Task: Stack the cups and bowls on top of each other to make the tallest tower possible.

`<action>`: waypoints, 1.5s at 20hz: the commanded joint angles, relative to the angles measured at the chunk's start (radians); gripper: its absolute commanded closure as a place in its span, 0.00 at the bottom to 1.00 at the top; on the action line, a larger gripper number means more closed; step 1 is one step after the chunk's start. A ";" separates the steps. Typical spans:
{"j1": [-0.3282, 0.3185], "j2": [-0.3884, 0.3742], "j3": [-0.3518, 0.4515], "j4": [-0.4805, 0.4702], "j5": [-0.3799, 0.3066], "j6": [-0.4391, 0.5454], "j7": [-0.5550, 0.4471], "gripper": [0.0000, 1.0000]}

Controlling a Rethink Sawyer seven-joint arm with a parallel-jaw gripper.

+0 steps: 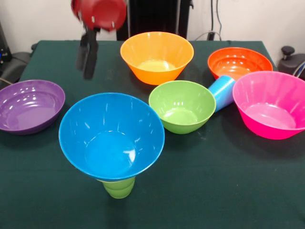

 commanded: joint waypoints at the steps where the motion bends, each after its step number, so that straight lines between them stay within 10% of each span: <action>1: 0.004 -0.069 0.032 -0.110 0.014 0.304 0.044 0.00; 9: 0.077 0.002 -0.010 -0.275 0.040 0.527 0.204 0.00; 22: 0.162 0.340 -0.171 -0.771 0.114 0.701 0.411 0.00; 30: 0.173 0.398 -0.202 -0.769 0.144 0.616 0.437 0.00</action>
